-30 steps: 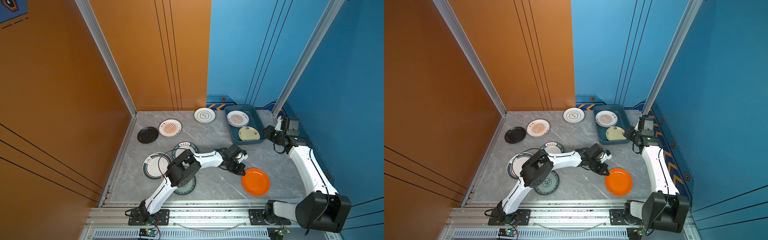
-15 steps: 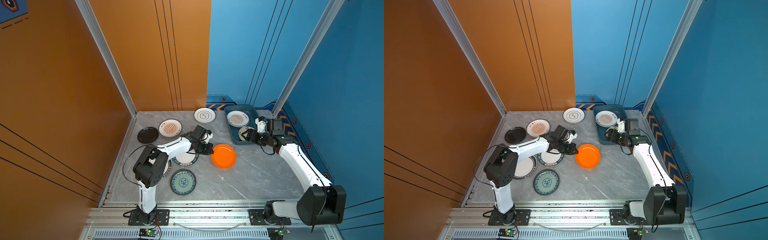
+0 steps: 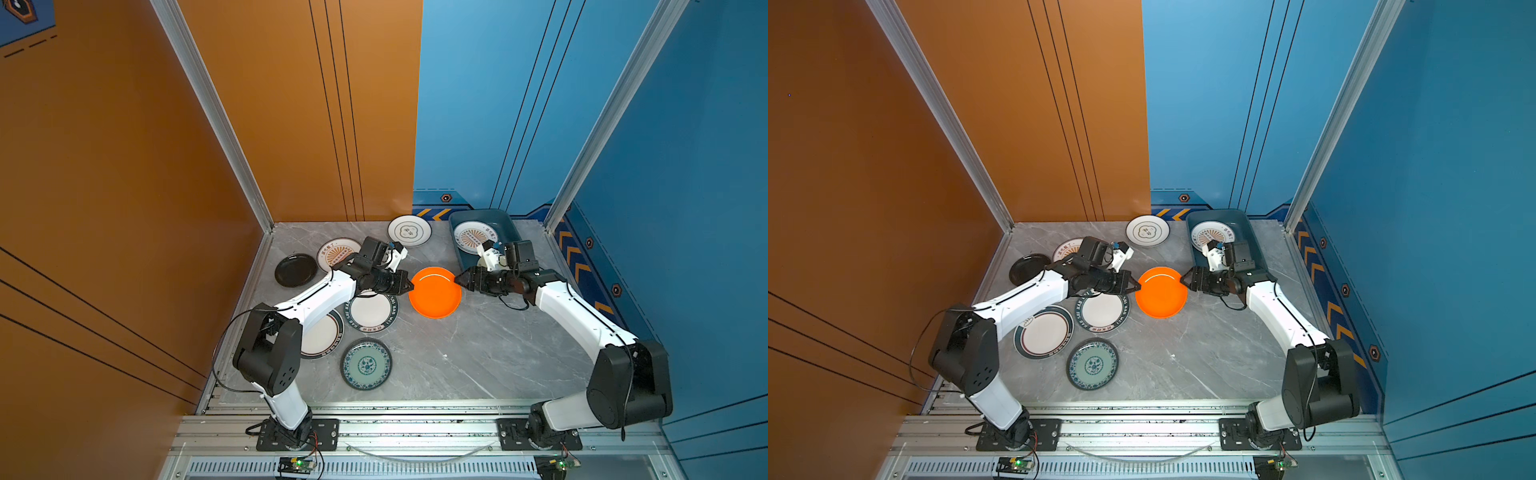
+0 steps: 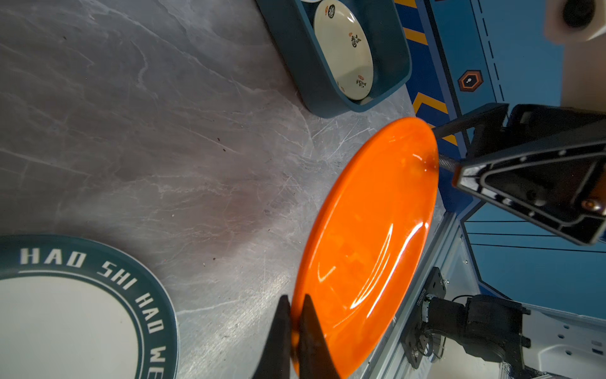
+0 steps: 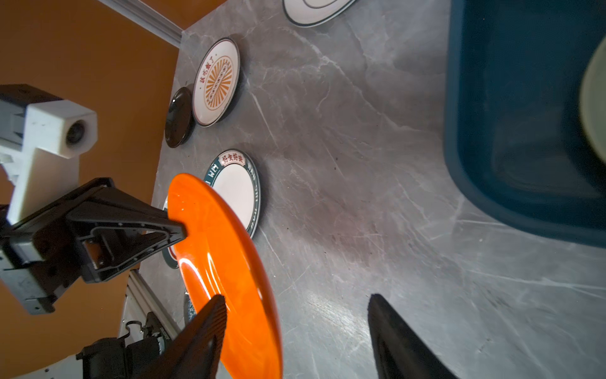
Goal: Place the plates into the plastic bin on the countertop
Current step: Place the plate in the plastic bin.
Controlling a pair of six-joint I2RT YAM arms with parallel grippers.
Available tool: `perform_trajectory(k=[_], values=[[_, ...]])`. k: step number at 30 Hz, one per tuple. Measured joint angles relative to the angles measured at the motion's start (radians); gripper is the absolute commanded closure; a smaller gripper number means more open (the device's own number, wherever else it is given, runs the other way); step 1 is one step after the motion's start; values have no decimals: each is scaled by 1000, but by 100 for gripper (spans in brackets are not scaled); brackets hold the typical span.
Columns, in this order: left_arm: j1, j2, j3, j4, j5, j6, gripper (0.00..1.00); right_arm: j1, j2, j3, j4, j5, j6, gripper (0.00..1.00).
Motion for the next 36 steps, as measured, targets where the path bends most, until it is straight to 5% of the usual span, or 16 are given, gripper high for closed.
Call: perform_trajectory(k=[11,29,36], values=[[1,0,1,-4,14,0,100,21,9,-10,33,-50,-1,38],[20,0,6,-15,24,-4,100,54,118,-8,111,-240,9,100],[19,-10,5,1,24,-11,41,53,132,12,88,-201,12,100]])
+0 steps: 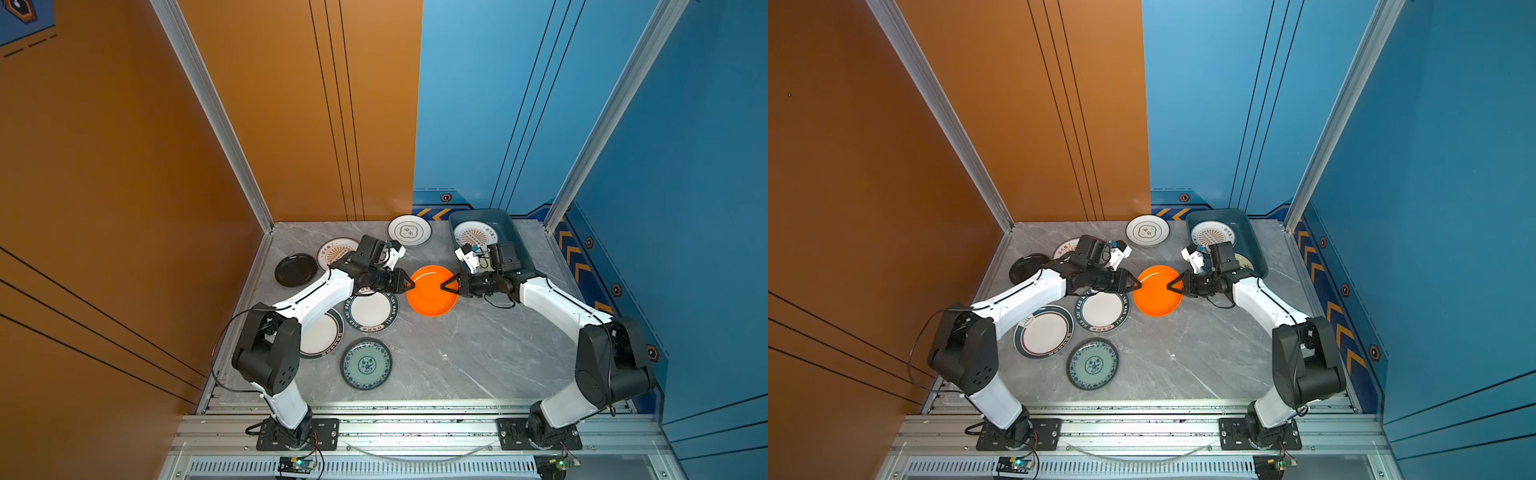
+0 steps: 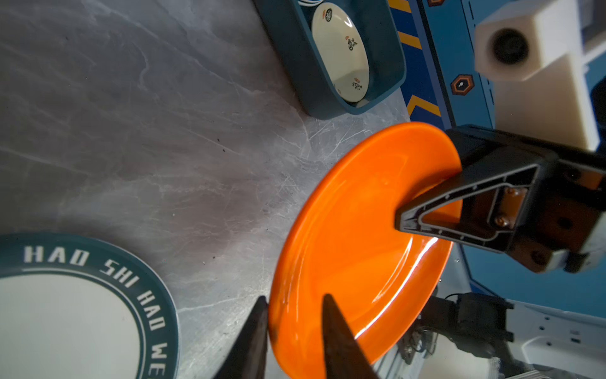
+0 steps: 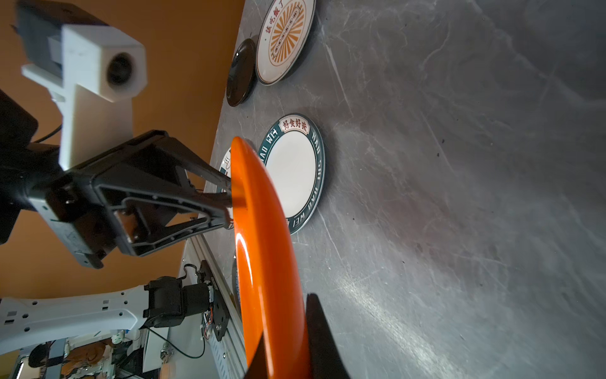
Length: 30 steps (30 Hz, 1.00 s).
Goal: Place the plates into the plastic bin on the countertop
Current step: Place the plate in the plastic bin.
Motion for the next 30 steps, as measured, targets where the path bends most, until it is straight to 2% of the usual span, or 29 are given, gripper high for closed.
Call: perform_trajectory(k=[3,5,12,18,23,30], values=[[0,-31,-9,14,-11,2,15,-27,14,27,-34,35,1,100],[4,-61,-19,22,-19,4,2,-64,15,59,-69,73,3,100],[41,-134,-62,22,-53,12,2,-269,26,259,-172,262,-1,100],[74,-151,-120,23,-64,16,2,-408,127,316,-177,355,16,100],[152,-172,-174,23,-70,13,2,-431,238,331,-201,420,18,100],[358,-278,-244,31,-164,-8,2,-432,311,368,-208,458,21,100]])
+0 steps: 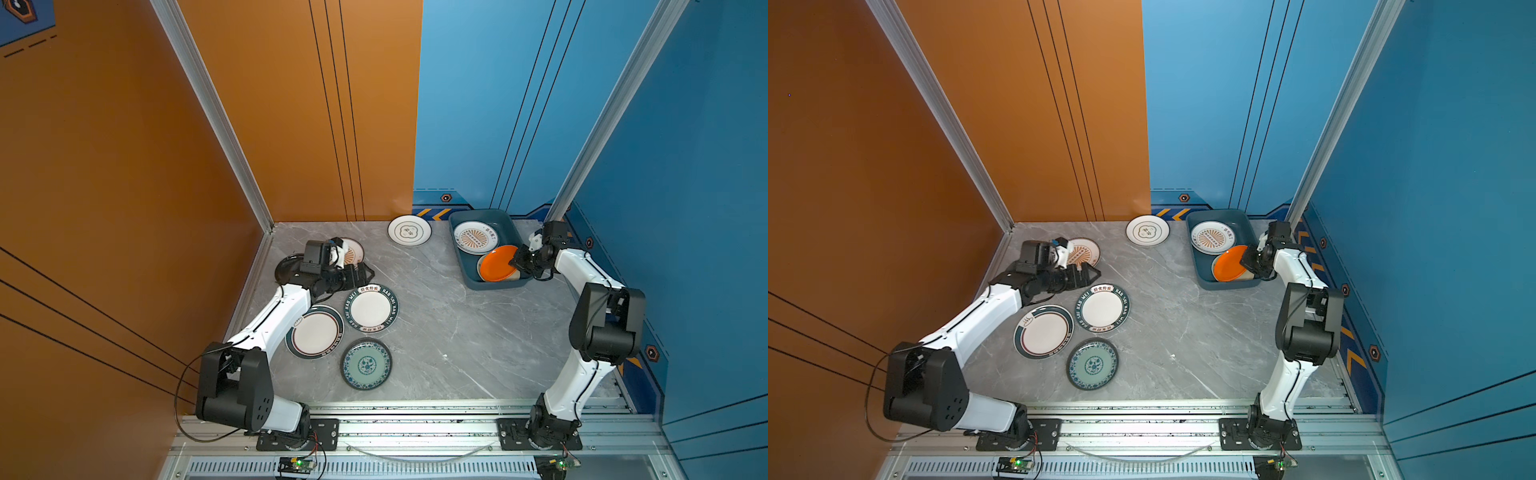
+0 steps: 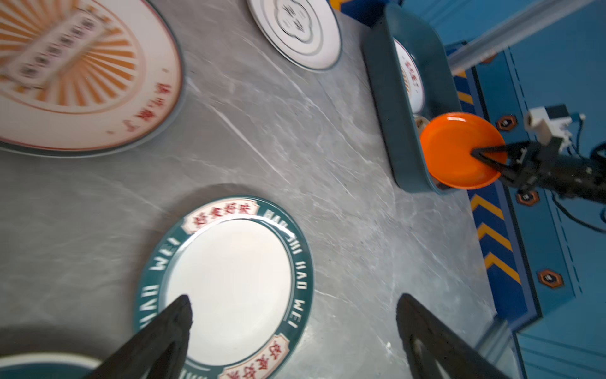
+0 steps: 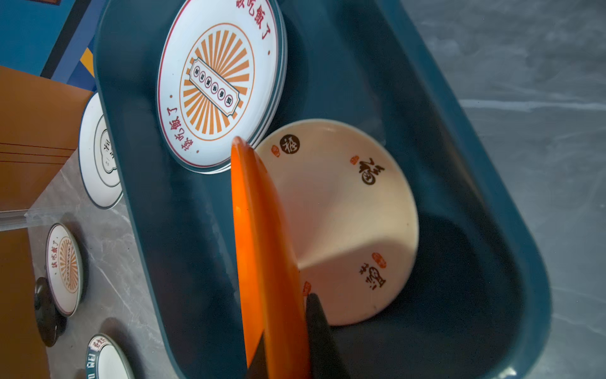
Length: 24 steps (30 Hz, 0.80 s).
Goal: Place the plates into the plastic bin on the countertop
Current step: Place the plate in the plastic bin.
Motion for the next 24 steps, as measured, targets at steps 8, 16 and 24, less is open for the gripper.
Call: perform_trajectory(k=[8,16,24], values=[[161,-27,-50,10,-94,-14,2,-8,80,30,3,6,1,99],[250,-5,-51,25,-173,-14,2,-8,85,37,-3,35,0,77],[301,36,-75,53,-211,-36,2,-12,95,37,-40,117,-12,65]])
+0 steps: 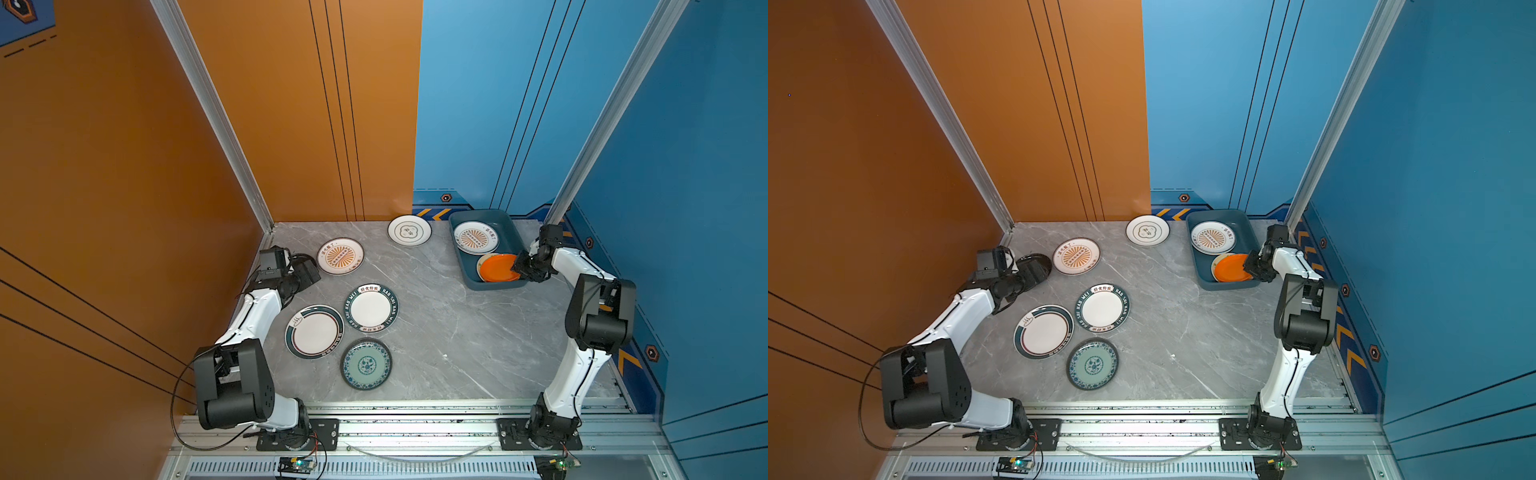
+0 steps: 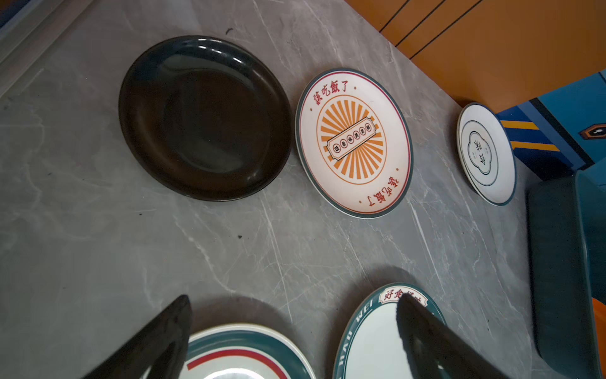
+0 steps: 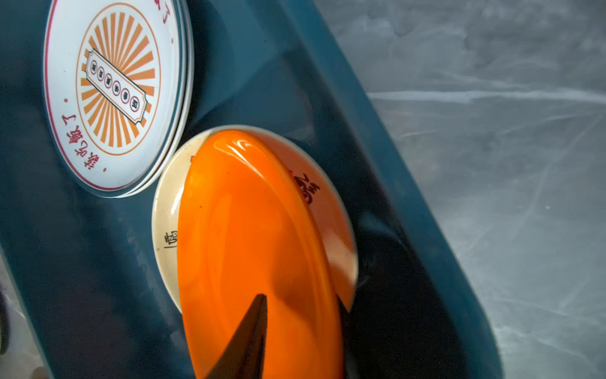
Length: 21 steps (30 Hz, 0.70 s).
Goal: Place the plates into the plastic bin on the countertop
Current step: Place the plate in the plastic bin.
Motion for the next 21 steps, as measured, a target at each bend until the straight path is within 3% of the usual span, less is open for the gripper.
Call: perform_trajectory(k=[9,21], values=[[2,0,-1,7,-12,0,2,3,-2,6,-1,60,-13,57],[2,0,-1,6,-34,3,2,50,-105,24,-108,260,-63,55]])
